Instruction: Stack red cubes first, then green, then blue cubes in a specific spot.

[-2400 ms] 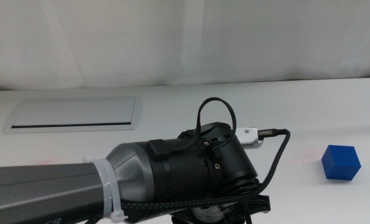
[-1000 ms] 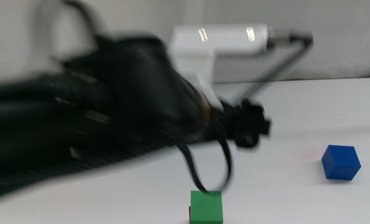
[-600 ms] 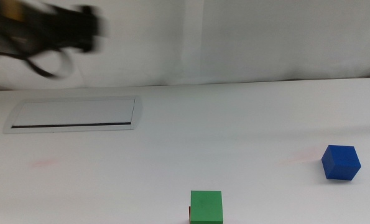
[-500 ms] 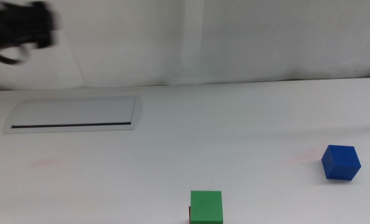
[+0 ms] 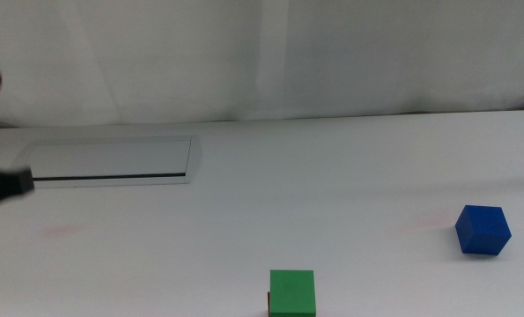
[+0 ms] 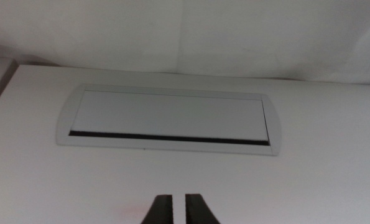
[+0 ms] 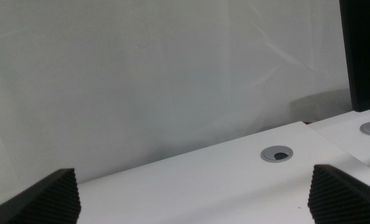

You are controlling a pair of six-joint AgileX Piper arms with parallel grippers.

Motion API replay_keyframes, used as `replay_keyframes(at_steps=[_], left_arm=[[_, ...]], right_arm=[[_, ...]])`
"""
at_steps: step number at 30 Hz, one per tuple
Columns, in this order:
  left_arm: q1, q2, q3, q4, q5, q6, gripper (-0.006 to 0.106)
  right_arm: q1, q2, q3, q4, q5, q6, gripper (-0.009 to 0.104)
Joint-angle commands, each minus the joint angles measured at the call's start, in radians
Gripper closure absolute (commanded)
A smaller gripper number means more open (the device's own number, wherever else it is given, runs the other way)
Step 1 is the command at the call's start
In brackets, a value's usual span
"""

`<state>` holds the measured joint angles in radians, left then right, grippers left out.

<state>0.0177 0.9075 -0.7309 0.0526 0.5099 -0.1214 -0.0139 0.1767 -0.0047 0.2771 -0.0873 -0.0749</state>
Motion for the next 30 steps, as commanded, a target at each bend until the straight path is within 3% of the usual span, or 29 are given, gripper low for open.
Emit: replay_keyframes(at_steps=[1,6,12,19,24,30], left_arm=[[0.003,-0.099,0.145,-0.017,-0.133,0.004,0.102],[0.003,-0.287,0.341,-0.017,-0.239,0.009,0.102],[0.003,-0.457,0.426,-0.016,-0.174,0.019,0.102],[0.003,-0.604,0.436,-0.053,-0.156,0.075,0.102],[0.003,-0.657,0.533,-0.115,-0.206,0.077,0.102],[0.003,-0.673,0.637,-0.115,-0.331,0.077,0.102]], right_arm=[[-0.007,0.002,0.037,-0.005,-0.012,-0.002,-0.008],[-0.007,0.002,0.017,0.014,0.012,0.001,-0.008],[-0.007,0.002,-0.102,0.032,0.106,-0.006,-0.008],[-0.007,0.122,-0.403,-0.073,0.392,0.001,-0.008],[-0.007,0.311,-0.602,-0.136,0.579,0.11,-0.008],[-0.007,0.598,-0.891,-0.198,0.817,0.129,-0.008]])
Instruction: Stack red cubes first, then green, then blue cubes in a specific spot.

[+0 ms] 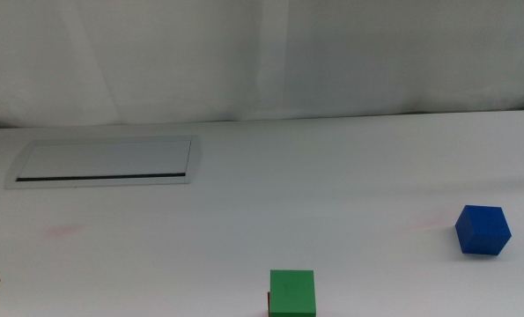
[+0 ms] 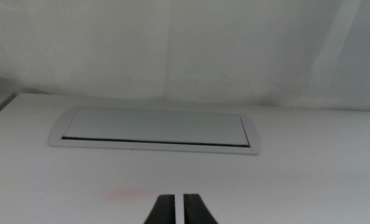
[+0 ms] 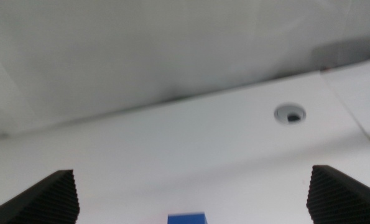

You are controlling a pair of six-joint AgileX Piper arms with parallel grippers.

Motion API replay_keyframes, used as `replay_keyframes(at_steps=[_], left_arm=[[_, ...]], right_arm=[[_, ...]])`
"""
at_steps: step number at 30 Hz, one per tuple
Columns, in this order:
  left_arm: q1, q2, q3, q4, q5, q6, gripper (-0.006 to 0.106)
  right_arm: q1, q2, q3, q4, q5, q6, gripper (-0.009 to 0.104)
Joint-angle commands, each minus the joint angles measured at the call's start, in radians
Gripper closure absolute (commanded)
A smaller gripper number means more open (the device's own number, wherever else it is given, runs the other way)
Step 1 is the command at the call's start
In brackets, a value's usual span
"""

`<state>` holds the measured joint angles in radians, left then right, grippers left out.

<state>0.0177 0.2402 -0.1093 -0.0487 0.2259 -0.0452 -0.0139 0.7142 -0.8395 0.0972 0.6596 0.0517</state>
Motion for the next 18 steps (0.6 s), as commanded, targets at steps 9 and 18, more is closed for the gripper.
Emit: replay_keyframes(at_steps=[9,18], left_arm=[[0.003,-0.006,0.024,-0.018,-0.059,0.001,0.102],[0.003,-0.006,0.024,-0.018,-0.059,-0.006,0.102]], right_arm=[[-0.007,0.337,-0.235,-0.014,0.262,0.003,-0.008],[-0.004,0.506,-0.244,0.0,0.352,0.004,-0.008]])
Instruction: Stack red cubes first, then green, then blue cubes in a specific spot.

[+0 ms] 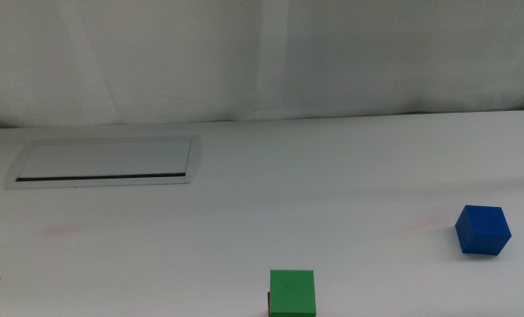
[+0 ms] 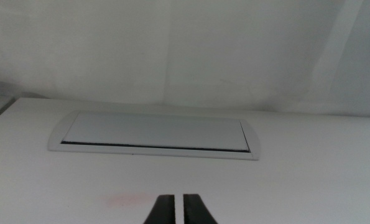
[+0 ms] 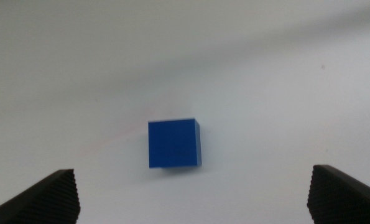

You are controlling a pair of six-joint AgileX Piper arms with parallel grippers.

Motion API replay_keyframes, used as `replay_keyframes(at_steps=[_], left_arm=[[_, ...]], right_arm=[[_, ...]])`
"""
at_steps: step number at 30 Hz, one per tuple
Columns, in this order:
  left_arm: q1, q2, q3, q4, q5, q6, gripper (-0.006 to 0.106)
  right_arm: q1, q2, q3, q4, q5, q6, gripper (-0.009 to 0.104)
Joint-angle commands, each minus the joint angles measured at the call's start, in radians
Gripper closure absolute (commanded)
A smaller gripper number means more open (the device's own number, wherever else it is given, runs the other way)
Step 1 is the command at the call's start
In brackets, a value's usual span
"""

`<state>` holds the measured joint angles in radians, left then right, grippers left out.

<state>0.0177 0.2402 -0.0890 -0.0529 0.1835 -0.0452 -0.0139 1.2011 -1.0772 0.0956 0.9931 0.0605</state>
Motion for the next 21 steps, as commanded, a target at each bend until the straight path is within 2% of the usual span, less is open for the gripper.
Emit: replay_keyframes(at_steps=[1,6,13,21], left_arm=[[0.003,-0.006,0.004,-0.014,-0.016,-0.006,0.102],[0.003,-0.006,0.004,-0.014,-0.016,-0.006,0.102],[0.003,-0.006,0.004,-0.014,-0.016,-0.006,0.102],[0.003,-0.036,0.004,-0.014,-0.016,-0.006,0.102]], right_arm=[[-0.002,0.034,-0.006,0.002,0.02,-0.004,-0.008],[0.055,0.09,-0.006,-0.008,0.012,0.023,-0.008],[0.16,0.21,-0.006,-0.065,-0.02,0.117,-0.008],[0.167,0.329,-0.006,-0.082,-0.044,0.149,-0.008]])
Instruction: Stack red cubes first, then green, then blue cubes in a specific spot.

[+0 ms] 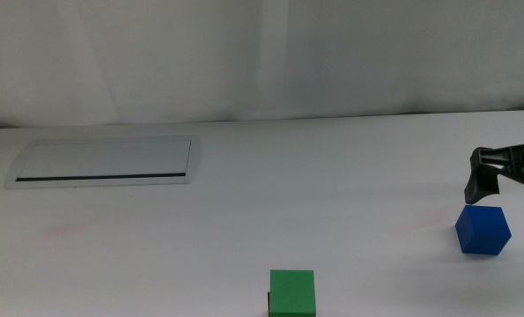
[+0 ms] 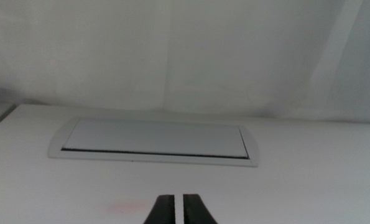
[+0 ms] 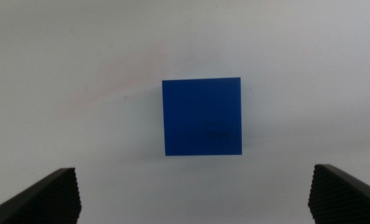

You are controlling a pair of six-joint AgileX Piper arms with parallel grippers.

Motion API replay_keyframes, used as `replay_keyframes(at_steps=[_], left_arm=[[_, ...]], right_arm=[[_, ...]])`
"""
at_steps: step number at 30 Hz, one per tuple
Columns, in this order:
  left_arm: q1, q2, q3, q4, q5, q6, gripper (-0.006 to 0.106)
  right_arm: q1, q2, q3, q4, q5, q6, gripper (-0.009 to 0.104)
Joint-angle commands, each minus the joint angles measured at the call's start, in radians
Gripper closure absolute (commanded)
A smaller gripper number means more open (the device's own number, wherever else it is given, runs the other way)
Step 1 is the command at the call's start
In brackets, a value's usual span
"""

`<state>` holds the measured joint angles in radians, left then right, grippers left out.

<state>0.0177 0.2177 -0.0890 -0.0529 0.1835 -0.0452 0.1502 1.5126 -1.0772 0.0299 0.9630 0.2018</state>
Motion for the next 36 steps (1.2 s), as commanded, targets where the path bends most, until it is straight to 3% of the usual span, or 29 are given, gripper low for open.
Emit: replay_keyframes(at_steps=[1,20,25,31,36], left_arm=[[0.003,-0.019,0.004,-0.014,-0.016,-0.006,0.102],[0.003,-0.04,0.004,-0.014,-0.016,-0.006,0.103],[0.003,-0.04,0.004,-0.014,-0.016,-0.006,0.103],[0.003,-0.04,0.004,-0.014,-0.016,-0.006,0.103],[0.003,-0.04,0.004,-0.014,-0.016,-0.006,0.103]], right_arm=[[0.003,0.031,-0.006,-0.018,-0.014,0.008,-0.008],[0.009,0.21,0.075,-0.075,-0.16,0.082,-0.008],[0.009,0.214,0.075,-0.082,-0.202,0.082,0.001],[0.009,0.231,0.075,-0.096,-0.213,0.079,0.024],[0.009,0.231,0.075,-0.1,-0.239,0.079,0.063]])
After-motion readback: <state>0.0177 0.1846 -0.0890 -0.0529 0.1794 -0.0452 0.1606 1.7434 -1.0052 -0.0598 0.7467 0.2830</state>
